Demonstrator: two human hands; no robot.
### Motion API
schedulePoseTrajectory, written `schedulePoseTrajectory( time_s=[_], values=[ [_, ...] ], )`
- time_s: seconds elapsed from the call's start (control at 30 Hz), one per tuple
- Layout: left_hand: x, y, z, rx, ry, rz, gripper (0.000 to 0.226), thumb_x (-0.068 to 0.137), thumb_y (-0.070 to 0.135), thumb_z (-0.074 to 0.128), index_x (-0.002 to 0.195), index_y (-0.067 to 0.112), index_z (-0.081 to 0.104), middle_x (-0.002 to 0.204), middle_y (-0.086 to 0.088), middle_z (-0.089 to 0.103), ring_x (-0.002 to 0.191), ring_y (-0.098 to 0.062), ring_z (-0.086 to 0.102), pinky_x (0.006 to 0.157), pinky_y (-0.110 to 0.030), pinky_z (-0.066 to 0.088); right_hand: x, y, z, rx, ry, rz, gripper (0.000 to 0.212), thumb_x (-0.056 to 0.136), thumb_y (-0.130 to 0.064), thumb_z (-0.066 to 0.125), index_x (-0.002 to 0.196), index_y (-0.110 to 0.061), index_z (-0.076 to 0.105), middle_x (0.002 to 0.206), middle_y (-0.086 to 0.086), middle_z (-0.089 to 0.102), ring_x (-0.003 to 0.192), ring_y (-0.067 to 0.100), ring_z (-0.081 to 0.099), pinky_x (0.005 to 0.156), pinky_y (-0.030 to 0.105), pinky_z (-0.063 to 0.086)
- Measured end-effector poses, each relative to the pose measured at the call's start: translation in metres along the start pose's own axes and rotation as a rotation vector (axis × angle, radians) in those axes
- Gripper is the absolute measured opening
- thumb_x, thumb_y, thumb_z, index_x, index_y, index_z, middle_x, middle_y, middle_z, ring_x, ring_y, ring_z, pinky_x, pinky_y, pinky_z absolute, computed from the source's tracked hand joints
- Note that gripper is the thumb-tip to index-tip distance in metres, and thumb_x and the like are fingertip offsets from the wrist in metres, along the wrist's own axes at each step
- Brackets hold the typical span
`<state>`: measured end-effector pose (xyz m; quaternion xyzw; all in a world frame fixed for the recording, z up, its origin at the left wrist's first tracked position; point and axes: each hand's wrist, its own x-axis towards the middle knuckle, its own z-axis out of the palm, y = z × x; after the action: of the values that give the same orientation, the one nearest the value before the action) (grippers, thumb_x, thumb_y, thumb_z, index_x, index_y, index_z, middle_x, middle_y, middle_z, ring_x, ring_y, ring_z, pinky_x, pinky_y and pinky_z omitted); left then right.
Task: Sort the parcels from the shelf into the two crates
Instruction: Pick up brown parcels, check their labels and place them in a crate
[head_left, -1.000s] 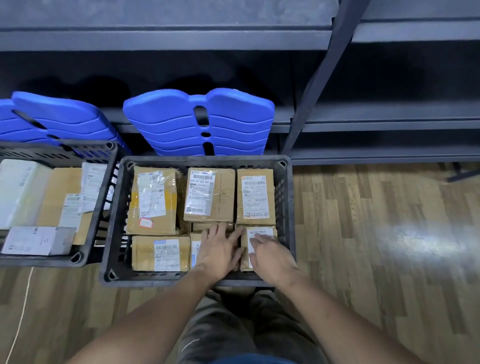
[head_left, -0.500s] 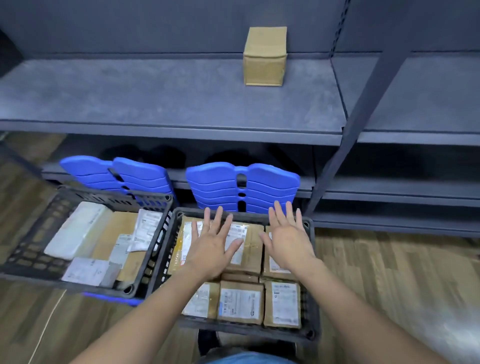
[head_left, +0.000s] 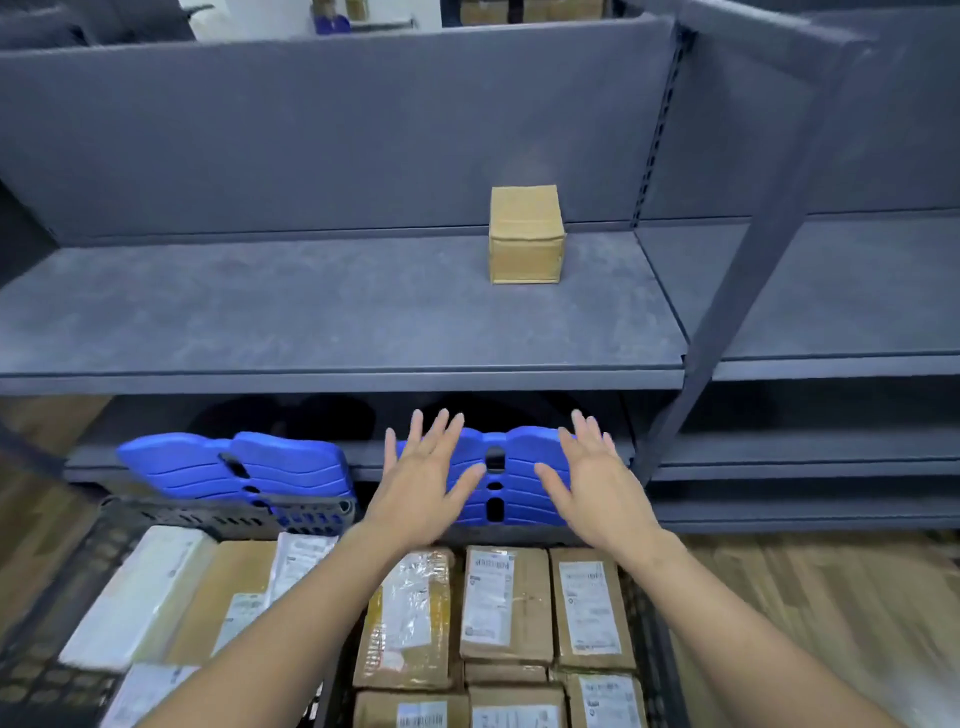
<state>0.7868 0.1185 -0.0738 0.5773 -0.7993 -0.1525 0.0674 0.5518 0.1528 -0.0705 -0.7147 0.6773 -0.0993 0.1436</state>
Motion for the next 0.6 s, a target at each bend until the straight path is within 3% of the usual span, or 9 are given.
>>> schedulePoseTrajectory(
  time_s=[0.07,0.13,0.17,0.23,0.37,0.47,0.53,0.6],
  values=[
    [0.026,-0.003,-0.021,-0.038,0.151,0.044,0.071,0.1,0.063,0.032,0.153,0.019,0.048,0.158,-0.005,0.049,0.15,-0.031,0.039,0.122,-0.052,0.023,0.016,-0.001,-0.012,0.127,0.098,0.016,0.06,0.108,-0.043,0.047,0.156,-0.008,0.042,0.171,0.008,0.024,0.157,0.024,0.025,0.124,0.035,0.025],
    [0.062,-0.002,-0.041,-0.089,0.309,0.077,0.063,0.095,0.057,0.035,0.127,0.015,0.07,0.124,-0.006,0.073,0.116,-0.034,0.065,0.103,-0.049,0.043,0.042,-0.003,-0.027,0.277,0.256,0.041,0.05,0.105,-0.035,0.056,0.147,-0.006,0.056,0.16,0.008,0.046,0.146,0.024,0.046,0.118,0.034,0.035],
    [0.082,0.0,-0.049,-0.144,0.362,0.085,0.057,0.095,0.052,0.039,0.118,0.013,0.073,0.113,-0.008,0.076,0.106,-0.036,0.067,0.097,-0.047,0.048,0.058,-0.002,-0.035,0.35,0.327,0.058,0.047,0.104,-0.03,0.059,0.143,-0.004,0.059,0.155,0.009,0.053,0.142,0.025,0.051,0.117,0.032,0.035],
    [0.129,0.01,-0.065,-0.3,0.398,0.051,0.048,0.097,0.042,0.049,0.12,0.007,0.072,0.114,-0.013,0.074,0.106,-0.035,0.068,0.095,-0.041,0.05,0.099,0.0,-0.052,0.461,0.4,0.093,0.047,0.103,-0.027,0.06,0.143,-0.003,0.058,0.151,0.01,0.056,0.142,0.025,0.05,0.118,0.031,0.032],
    [0.216,0.034,-0.077,-0.674,0.311,-0.167,0.056,0.105,0.032,0.058,0.156,0.013,0.043,0.158,-0.005,0.048,0.142,-0.02,0.048,0.116,-0.03,0.034,0.193,0.011,-0.082,0.658,0.324,0.148,0.066,0.102,-0.036,0.061,0.158,-0.01,0.037,0.16,0.01,0.046,0.147,0.027,0.043,0.12,0.037,0.033],
    [0.26,0.052,-0.076,-1.016,0.258,-0.303,0.065,0.103,0.031,0.058,0.162,0.02,0.031,0.166,0.002,0.035,0.152,-0.014,0.035,0.124,-0.035,0.027,0.25,0.02,-0.091,0.81,0.234,0.208,0.077,0.098,-0.038,0.064,0.163,-0.017,0.027,0.162,0.002,0.044,0.148,0.023,0.042,0.12,0.037,0.034],
    [0.279,0.055,-0.073,-1.118,0.224,-0.324,0.066,0.095,0.032,0.059,0.157,0.022,0.042,0.158,0.002,0.048,0.144,-0.017,0.046,0.122,-0.041,0.033,0.279,0.029,-0.087,0.883,0.195,0.195,0.088,0.085,-0.045,0.069,0.161,-0.022,0.031,0.159,-0.002,0.049,0.144,0.02,0.048,0.12,0.042,0.037],
    [0.287,0.056,-0.073,-1.176,0.227,-0.289,0.059,0.082,0.036,0.055,0.139,0.02,0.06,0.131,0.005,0.068,0.113,-0.013,0.062,0.106,-0.04,0.043,0.303,0.048,-0.069,0.924,0.184,0.134,0.099,0.066,-0.057,0.066,0.156,-0.026,0.037,0.149,-0.008,0.058,0.136,0.017,0.056,0.116,0.046,0.044]
  ],
)
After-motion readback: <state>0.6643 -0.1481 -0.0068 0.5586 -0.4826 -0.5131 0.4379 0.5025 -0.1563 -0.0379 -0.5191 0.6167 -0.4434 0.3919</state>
